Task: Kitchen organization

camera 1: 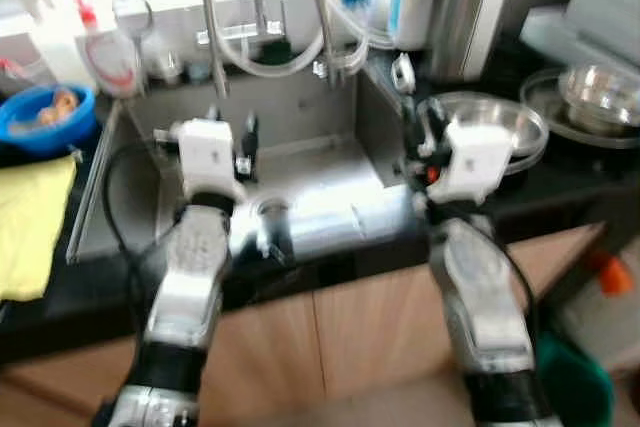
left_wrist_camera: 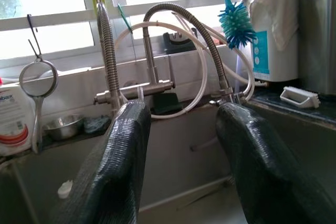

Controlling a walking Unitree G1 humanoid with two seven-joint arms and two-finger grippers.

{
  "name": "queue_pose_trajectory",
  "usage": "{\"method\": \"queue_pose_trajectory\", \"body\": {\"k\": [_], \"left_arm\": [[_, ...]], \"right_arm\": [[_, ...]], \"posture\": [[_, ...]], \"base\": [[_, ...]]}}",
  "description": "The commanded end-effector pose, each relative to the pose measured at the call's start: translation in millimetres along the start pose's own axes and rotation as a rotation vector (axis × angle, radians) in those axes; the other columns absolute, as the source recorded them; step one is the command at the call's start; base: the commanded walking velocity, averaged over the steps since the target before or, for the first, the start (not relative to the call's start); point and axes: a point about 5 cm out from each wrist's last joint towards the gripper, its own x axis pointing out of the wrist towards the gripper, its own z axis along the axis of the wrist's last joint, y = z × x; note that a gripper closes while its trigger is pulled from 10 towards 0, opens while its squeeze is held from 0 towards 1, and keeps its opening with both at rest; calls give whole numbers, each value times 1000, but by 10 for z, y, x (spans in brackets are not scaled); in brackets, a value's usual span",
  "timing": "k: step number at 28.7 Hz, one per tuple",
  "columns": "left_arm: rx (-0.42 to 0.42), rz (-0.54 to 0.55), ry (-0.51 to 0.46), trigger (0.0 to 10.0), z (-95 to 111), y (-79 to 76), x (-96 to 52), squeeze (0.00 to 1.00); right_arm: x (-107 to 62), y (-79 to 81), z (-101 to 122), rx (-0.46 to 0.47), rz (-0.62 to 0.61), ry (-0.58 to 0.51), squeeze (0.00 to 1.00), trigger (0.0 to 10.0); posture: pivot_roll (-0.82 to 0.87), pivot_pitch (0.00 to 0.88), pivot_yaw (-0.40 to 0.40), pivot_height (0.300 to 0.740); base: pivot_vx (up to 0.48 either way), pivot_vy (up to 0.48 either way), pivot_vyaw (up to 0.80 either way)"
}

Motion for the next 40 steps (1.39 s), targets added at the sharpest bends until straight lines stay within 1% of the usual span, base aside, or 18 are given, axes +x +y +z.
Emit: {"method": "queue_pose_trajectory", "body": {"k": [1, 3, 4, 7, 10, 12, 15, 19, 20, 21, 22, 23, 24, 30, 32, 33, 37, 40], "left_arm": [[10, 12, 2, 10000, -18, 59, -27, 0], [9, 7, 14, 10000, -53, 48, -46, 0], [9, 7, 14, 10000, -53, 48, -46, 0], [6, 4, 21, 10000, -73, 41, -44, 0], [4, -3, 23, 10000, -79, 24, -34, 0], [4, -7, 25, 10000, -89, 12, -28, 0], [3, -3, 26, 10000, -96, 15, -37, 0], [5, -1, 29, 10000, -106, 23, -50, 0], [6, 1, 31, 10000, -112, 27, -58, 0], [6, 2, 31, 10000, -111, 30, -60, 0], [6, 3, 31, 10000, -110, 32, -61, 0], [6, 3, 31, 10000, -110, 32, -61, 0], [7, 4, 29, 10000, -107, 35, -64, 0], [12, 3, 36, 10000, -120, 44, -76, 0], [15, 2, 45, 10000, -141, 51, -90, 0], [15, 2, 45, 10000, -141, 51, -90, 0], [18, -5, 53, 10000, -165, 39, -103, 0], [16, -4, 54, 10000, -171, 40, -105, 0]], "right_arm": [[-93, -34, 72, -9, -22, -7, 1000, 10000], [-273, -194, 46, -46, -104, 36, 1000, 10000], [-273, -194, 46, -46, -104, 36, 1000, 10000], [-366, -313, -17, -66, -168, 87, 1000, 10000], [-399, -406, -89, -36, -234, 141, 1000, 10000], [-415, -496, -244, -66, -284, 250, 1000, 10000], [-365, -561, -330, 8, -323, 287, 1000, 10000], [-287, -549, -342, -7, -296, 296, 1000, 10000], [-234, -493, -331, 0, -255, 284, 1000, 10000], [-204, -457, -313, 8, -235, 271, 945, 10000], [-184, -433, -300, 12, -222, 262, 196, 10000], [-184, -433, -300, 12, -222, 262, 196, 10000], [-149, -388, -277, 1, -198, 252, 0, 10000], [-111, -314, -282, 18, -168, 245, 0, 10000], [-136, -325, -317, -31, -181, 259, 0, 10000], [-136, -325, -317, -31, -181, 259, 0, 10000], [-199, -430, -415, -26, -270, 308, 0, 10000], [-205, -468, -421, -20, -296, 307, 0, 10000]], "posture": [[-188, 0, 57, 740], [-200, 0, 59, 740], [-200, 0, 59, 740], [-216, 0, 63, 740], [-220, 0, 62, 740], [-219, 0, 58, 740], [-211, 0, 52, 740], [-205, 0, 50, 740], [-199, 0, 48, 740], [-198, 0, 48, 740], [-198, 0, 48, 740], [-198, 0, 48, 740], [-194, 0, 49, 740], [-190, 0, 52, 740], [-194, 0, 54, 740], [-194, 0, 54, 740], [-196, 0, 58, 740], [-199, 0, 58, 740]], "base": [[0, 0, 0], [0, 0, 0], [0, 0, 0], [0, 0, 0], [0, 0, 0], [0, 0, 0], [0, 0, 0], [0, 0, 0], [0, 0, 0], [0, 0, 0], [0, 0, 0], [0, 0, 0], [0, 0, 0], [0, 0, 0], [0, 0, 0], [0, 0, 0], [0, 0, 0], [0, 0, 0]]}}
